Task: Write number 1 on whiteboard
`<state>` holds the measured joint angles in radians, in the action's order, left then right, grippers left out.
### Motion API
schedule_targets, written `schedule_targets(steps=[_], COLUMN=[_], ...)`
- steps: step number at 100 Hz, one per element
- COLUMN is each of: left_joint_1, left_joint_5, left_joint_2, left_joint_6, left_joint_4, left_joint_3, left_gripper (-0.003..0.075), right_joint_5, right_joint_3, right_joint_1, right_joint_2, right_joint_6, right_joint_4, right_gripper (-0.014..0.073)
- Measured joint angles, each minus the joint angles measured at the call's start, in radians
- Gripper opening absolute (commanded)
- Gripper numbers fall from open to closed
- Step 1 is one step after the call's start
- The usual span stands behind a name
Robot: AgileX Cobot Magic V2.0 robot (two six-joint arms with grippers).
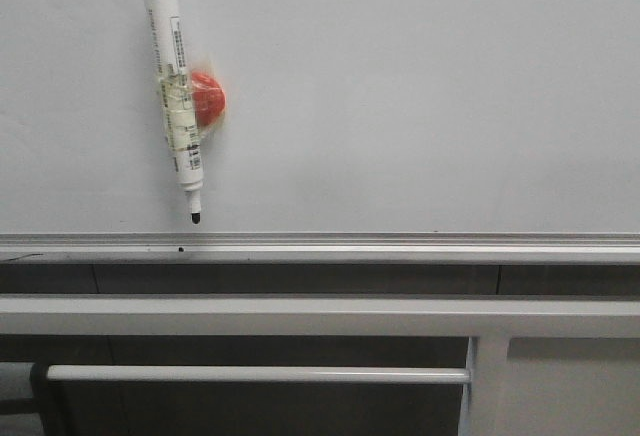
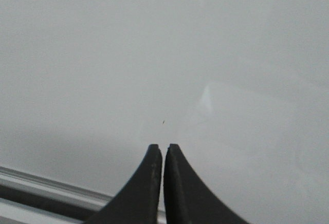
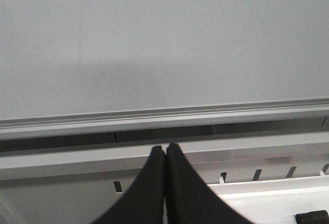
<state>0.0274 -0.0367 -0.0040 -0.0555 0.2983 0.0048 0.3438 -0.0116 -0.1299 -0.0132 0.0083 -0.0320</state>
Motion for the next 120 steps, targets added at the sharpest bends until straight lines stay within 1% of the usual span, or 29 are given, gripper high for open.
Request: schedule_targets(steps=[15, 28, 35, 48, 62, 68, 75, 87, 98, 109, 120], left_joint_1=[0.0, 0.0, 0.0, 0.0, 0.0, 0.0, 0.0, 0.0, 0.0, 0.0, 0.0], left_joint_5=[0.063, 0.084, 0.084, 0.059, -0.042, -0.089, -0.136, -0.221, -0.287, -0.3, -0.322], left_joint_2=[0.0, 0.0, 0.0, 0.0, 0.0, 0.0, 0.0, 0.008, 0.031, 0.058, 0.085], left_joint_6=[0.0, 0.0, 0.0, 0.0, 0.004, 0.022, 0.056, 0.101, 0.163, 0.212, 0.267], left_joint_4=[0.215, 0.266, 0.245, 0.104, -0.009, -0.069, -0.105, -0.123, -0.11, -0.05, -0.007], left_joint_3=[0.0, 0.0, 0.0, -0.009, -0.083, -0.136, -0.194, -0.285, -0.365, -0.433, -0.502], left_gripper=[-0.002, -0.002, -0.002, -0.002, -0.002, -0.002, -0.002, -0.002, -0.002, -0.002, -0.002], right_joint_5=[0.0, 0.0, 0.0, 0.0, -0.003, -0.02, -0.04, -0.042, -0.044, -0.049, -0.09], right_joint_3=[0.0, 0.0, 0.0, 0.0, 0.0, 0.0, -0.004, -0.004, -0.004, -0.004, -0.004], right_joint_1=[0.0, 0.0, 0.0, 0.0, 0.0, 0.0, 0.0, 0.0, 0.0, 0.0, 0.0], right_joint_2=[0.0, 0.0, 0.0, 0.0, 0.0, 0.0, 0.0, 0.0, 0.0, 0.0, 0.0], right_joint_6=[0.0, 0.0, 0.0, 0.0, 0.0, 0.0, 0.0, 0.0, 0.0, 0.0, 0.0], right_joint_4=[0.0, 0.0, 0.0, 0.0, 0.0, 0.0, 0.0, 0.0, 0.0, 0.0, -0.007], right_gripper=[-0.0063, -0.0063, -0.0063, -0.0063, -0.0063, -0.0063, -0.0063, -0.0063, -0.0063, -0.0063, -0.0063])
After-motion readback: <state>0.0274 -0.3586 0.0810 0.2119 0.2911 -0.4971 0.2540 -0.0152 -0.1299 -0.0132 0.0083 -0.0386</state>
